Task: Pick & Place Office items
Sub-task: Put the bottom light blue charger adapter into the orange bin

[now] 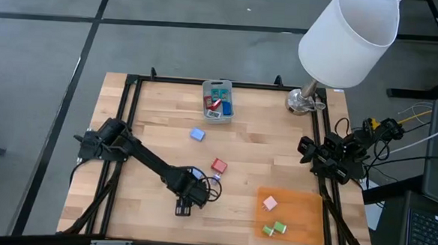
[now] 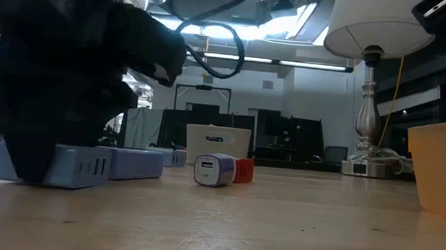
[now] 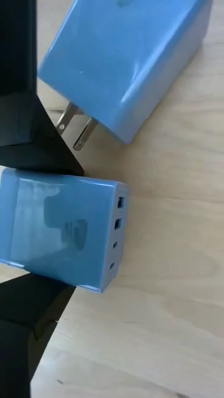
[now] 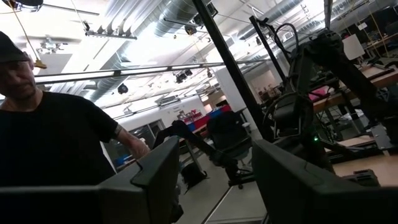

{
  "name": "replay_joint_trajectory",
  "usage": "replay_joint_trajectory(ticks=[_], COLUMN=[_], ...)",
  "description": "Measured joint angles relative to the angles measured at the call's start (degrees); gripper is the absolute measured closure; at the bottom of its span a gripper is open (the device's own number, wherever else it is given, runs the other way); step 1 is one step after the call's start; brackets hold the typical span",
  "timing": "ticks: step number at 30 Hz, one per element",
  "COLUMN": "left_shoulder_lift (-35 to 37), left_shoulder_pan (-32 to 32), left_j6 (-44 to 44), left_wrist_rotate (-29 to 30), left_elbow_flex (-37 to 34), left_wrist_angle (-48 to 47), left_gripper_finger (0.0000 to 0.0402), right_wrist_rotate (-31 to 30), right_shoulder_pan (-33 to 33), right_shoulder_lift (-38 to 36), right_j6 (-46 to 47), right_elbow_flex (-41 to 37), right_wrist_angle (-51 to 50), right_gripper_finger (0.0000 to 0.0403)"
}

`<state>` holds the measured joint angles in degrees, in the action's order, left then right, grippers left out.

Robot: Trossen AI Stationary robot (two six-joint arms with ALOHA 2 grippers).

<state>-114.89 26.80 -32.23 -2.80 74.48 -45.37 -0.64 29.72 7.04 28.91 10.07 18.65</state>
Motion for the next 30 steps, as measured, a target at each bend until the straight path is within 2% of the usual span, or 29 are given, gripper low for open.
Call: replay_joint_trajectory(ticks=[6,9,11,15,19,21,24,27,30], left_shoulder_lift=[2.8,7.1,11.2,16.9,19.6,18.8,15.4,10.1,3.5], left_shoulder_pan=[-2.3,-4.0,-5.8,-9.6,-13.4,-15.6,-18.2,-18.9,-18.4], left_j6=[-5.3,-7.1,-7.2,-9.6,-10.1,-9.6,-10.6,-13.4,-15.6], left_wrist_rotate=[-5.3,-10.4,-13.9,-15.2,-9.3,-5.5,-2.0,-1.2,1.3], left_elbow_flex=[-0.6,-0.5,-0.4,-0.4,-0.1,-0.1,-0.2,-0.2,1.6], left_wrist_angle=[2.7,9.4,15.9,36.7,57.1,62.6,72.7,83.7,87.5], left_gripper_finger=[0.0190,0.0190,0.0190,0.0190,0.0190,0.0190,0.0190,0.0190,0.0190], right_wrist_rotate=[0.0,0.0,0.3,1.6,2.1,3.1,3.3,4.0,5.4], right_shoulder_pan=[0.0,0.0,0.0,0.0,0.0,0.0,0.0,0.0,0.0], right_shoulder_lift=[0.0,0.0,0.0,0.0,0.0,0.0,0.0,0.0,0.0], right_j6=[-0.9,-0.9,-0.9,-0.9,-1.0,-1.1,-1.3,-1.3,-0.9], right_elbow_flex=[0.0,0.0,0.0,0.0,0.0,0.0,0.0,0.0,0.0], right_wrist_angle=[0.0,0.0,0.1,0.2,0.1,0.2,0.2,0.1,0.2], right_gripper_finger=[0.0202,0.0202,0.0202,0.0202,0.0202,0.0202,0.0202,0.0202,0.0202])
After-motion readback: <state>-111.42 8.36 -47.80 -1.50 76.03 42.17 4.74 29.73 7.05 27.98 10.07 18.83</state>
